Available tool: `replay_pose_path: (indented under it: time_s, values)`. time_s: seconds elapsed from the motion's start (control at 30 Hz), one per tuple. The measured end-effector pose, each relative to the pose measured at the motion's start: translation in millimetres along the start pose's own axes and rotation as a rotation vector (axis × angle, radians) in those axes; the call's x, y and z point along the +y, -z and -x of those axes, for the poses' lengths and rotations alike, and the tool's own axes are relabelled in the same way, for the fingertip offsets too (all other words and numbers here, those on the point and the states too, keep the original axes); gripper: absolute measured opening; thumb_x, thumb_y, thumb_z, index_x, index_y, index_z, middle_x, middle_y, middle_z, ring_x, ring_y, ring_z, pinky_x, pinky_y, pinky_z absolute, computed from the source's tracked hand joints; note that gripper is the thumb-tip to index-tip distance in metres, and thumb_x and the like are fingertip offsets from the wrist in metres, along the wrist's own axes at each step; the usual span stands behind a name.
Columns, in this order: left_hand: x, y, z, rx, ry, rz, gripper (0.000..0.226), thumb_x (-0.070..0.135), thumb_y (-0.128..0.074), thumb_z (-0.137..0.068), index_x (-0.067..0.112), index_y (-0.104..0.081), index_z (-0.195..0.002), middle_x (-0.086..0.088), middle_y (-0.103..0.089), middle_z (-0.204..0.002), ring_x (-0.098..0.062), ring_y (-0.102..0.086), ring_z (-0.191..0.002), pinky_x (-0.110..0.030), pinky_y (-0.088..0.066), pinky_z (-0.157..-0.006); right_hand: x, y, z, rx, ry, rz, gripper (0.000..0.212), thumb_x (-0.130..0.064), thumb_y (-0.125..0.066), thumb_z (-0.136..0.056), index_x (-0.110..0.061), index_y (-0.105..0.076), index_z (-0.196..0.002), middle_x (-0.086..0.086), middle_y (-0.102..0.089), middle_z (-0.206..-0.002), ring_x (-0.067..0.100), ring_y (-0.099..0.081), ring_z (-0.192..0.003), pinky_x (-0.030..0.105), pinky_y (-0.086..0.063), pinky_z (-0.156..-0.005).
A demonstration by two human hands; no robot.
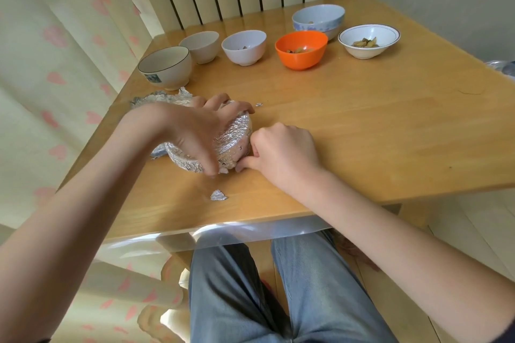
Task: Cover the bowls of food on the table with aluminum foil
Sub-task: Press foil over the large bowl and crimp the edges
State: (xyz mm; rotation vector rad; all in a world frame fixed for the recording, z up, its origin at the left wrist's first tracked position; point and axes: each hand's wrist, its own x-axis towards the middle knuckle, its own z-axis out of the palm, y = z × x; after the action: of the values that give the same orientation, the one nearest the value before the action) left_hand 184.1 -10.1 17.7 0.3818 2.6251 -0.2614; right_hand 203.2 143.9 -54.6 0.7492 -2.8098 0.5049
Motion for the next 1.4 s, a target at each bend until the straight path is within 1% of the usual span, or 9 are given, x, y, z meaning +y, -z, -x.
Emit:
replay_pose_path:
  time_s: [0.13, 0.27, 0.4, 0.6, 0.67, 0.73, 0.87, 1.23, 1.4]
  values:
    - [-3.9, -3.2, -2.2, 0.009, -0.02, 0.051, 0.117, 0.031, -0.081, -0.054, 0.057, 0.0, -0.134, 0.01, -0.014, -0.141, -0.027, -0.02, -0.131, -0.051, -0.043, -0.099, 8.4, -1.1, -4.8, 0.032, 0.204, 0.151, 0.045, -0.057, -0.051, -0.088, -0.017, -0.067, -0.101, 0.006, -0.068, -0.101, 0.029, -0.063, -0.099, 0.029, -0.029, -0.067]
    - [-13.0, -2.6, -4.1, 0.055, -0.03, 0.167, 0.116, 0.031, -0.083, -0.052, 0.053, -0.006, -0.136, 0.007, -0.025, -0.133, -0.024, -0.034, -0.121, -0.04, -0.045, -0.09, 16.2, -12.2, -13.2, 0.303, 0.274, 0.264, 0.039, -0.052, -0.068, -0.065, -0.017, -0.064, -0.049, 0.003, -0.058, -0.046, 0.023, -0.058, -0.038, 0.018, -0.024, -0.05]
    - [-28.5, -3.4, 1.6, 0.069, -0.066, 0.378, 0.114, 0.02, -0.089, -0.06, 0.046, -0.011, -0.14, 0.017, -0.034, -0.094, -0.005, -0.047, -0.074, -0.02, -0.035, -0.059, 15.0, -23.8, -18.9, 0.41, 0.262, 0.138, 0.038, -0.048, -0.064, -0.061, -0.016, -0.059, -0.041, 0.003, -0.049, -0.036, 0.023, -0.048, -0.027, 0.017, -0.024, -0.05]
    - [-30.8, -4.3, -0.4, 0.068, -0.062, 0.393, 0.12, 0.032, -0.088, -0.052, 0.048, -0.009, -0.14, 0.015, -0.033, -0.114, -0.01, -0.046, -0.094, -0.024, -0.038, -0.075, 16.3, -20.8, -24.8, 0.367, 0.256, 0.079, 0.04, -0.05, -0.063, -0.063, -0.015, -0.062, -0.045, 0.007, -0.053, -0.04, 0.026, -0.054, -0.034, 0.02, -0.024, -0.05]
    - [-30.4, -1.2, -2.4, 0.044, -0.052, 0.394, 0.119, 0.027, -0.091, -0.057, 0.047, -0.009, -0.141, 0.02, -0.035, -0.105, -0.006, -0.048, -0.086, -0.025, -0.041, -0.07, 19.9, -13.2, -20.9, 0.234, 0.299, 0.072, 0.041, -0.052, -0.06, -0.08, -0.013, -0.068, -0.067, 0.011, -0.065, -0.065, 0.031, -0.065, -0.062, 0.027, -0.028, -0.055]
    - [-32.9, 0.9, -2.4, 0.034, -0.038, 0.402, 0.12, 0.043, -0.087, -0.045, 0.053, -0.01, -0.137, 0.011, -0.039, -0.122, -0.016, -0.051, -0.104, -0.033, -0.046, -0.086, 26.5, -7.1, -12.6, 0.066, 0.289, 0.018, 0.041, -0.059, -0.054, -0.085, -0.019, -0.058, -0.077, 0.004, -0.062, -0.079, 0.03, -0.062, -0.082, 0.029, -0.029, -0.062]
    - [-34.3, 2.0, 0.7, 0.032, -0.045, 0.411, 0.119, 0.054, -0.078, -0.035, 0.058, -0.01, -0.132, 0.006, -0.032, -0.139, -0.022, -0.044, -0.122, -0.042, -0.042, -0.103, 21.0, -8.6, -1.7, 0.066, 0.187, -0.089, 0.055, -0.068, -0.057, -0.076, -0.02, -0.037, -0.058, -0.006, -0.047, -0.062, 0.018, -0.048, -0.066, 0.028, -0.028, -0.06]
    - [-26.5, 3.5, -5.4, 0.015, -0.036, 0.298, 0.119, 0.043, -0.079, -0.044, 0.051, -0.007, -0.138, 0.008, -0.028, -0.138, -0.018, -0.051, -0.101, -0.028, -0.042, -0.077, 9.8, -13.6, -13.1, 0.07, 0.063, -0.238, 0.056, -0.065, -0.067, -0.071, -0.017, -0.045, -0.051, -0.005, -0.04, -0.049, 0.022, -0.045, -0.061, 0.028, -0.034, -0.057]
    - [-24.2, 2.5, -4.8, 0.025, -0.025, 0.28, 0.12, 0.051, -0.077, -0.035, 0.055, -0.009, -0.135, 0.01, -0.024, -0.142, -0.023, -0.045, -0.119, -0.038, -0.044, -0.097, 16.2, -19.0, -19.1, 0.049, -0.048, -0.415, 0.06, -0.058, -0.079, -0.061, -0.016, -0.043, -0.04, -0.004, -0.037, -0.039, 0.016, -0.038, -0.048, 0.028, -0.03, -0.05]
